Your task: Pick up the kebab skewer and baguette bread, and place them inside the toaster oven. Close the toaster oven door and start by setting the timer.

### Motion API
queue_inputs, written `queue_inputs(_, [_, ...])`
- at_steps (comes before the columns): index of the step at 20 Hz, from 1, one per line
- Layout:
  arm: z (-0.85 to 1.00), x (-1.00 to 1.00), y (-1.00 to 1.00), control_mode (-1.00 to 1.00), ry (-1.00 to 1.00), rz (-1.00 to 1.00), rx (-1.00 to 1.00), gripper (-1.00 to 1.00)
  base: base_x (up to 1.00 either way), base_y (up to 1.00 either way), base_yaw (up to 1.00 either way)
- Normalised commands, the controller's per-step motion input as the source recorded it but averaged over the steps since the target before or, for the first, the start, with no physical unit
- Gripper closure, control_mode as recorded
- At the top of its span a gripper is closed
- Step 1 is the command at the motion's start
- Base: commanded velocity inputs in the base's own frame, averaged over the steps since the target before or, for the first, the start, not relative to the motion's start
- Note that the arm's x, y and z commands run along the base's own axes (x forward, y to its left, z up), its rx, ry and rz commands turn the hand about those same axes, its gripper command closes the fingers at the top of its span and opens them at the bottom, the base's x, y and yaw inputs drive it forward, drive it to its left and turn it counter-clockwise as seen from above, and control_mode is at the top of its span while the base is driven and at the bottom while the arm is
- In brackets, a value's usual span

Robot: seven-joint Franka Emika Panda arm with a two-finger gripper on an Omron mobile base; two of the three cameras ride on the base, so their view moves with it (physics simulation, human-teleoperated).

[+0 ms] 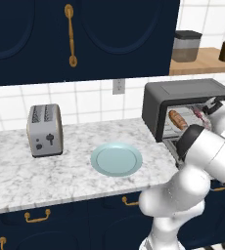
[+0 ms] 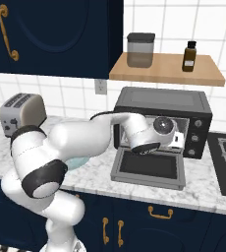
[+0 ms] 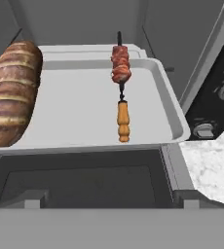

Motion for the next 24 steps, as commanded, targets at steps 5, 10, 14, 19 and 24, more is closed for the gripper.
queue_inputs(5, [0.25, -0.71, 0.36, -1.00, 0.00, -0.27, 0.09, -1.00, 0.00, 0.00, 0.00])
queue_inputs(10, [0.22, -0.29, 0.20, -1.00, 0.04, -0.34, 0.20, -1.00, 0.00, 0.00, 0.00])
queue_inputs(14, [-0.01, -0.20, 0.01, -1.00, 0.12, -0.44, 0.14, -1.00, 0.00, 0.00, 0.00])
queue_inputs(19, [-0.13, 0.07, -0.01, -1.00, 0.15, -0.27, 0.11, -1.00, 0.00, 0.00, 0.00])
queue_inputs(24, [-0.03, 0.11, 0.00, -1.00, 0.04, -0.18, 0.11, -1.00, 0.00, 0.00, 0.00])
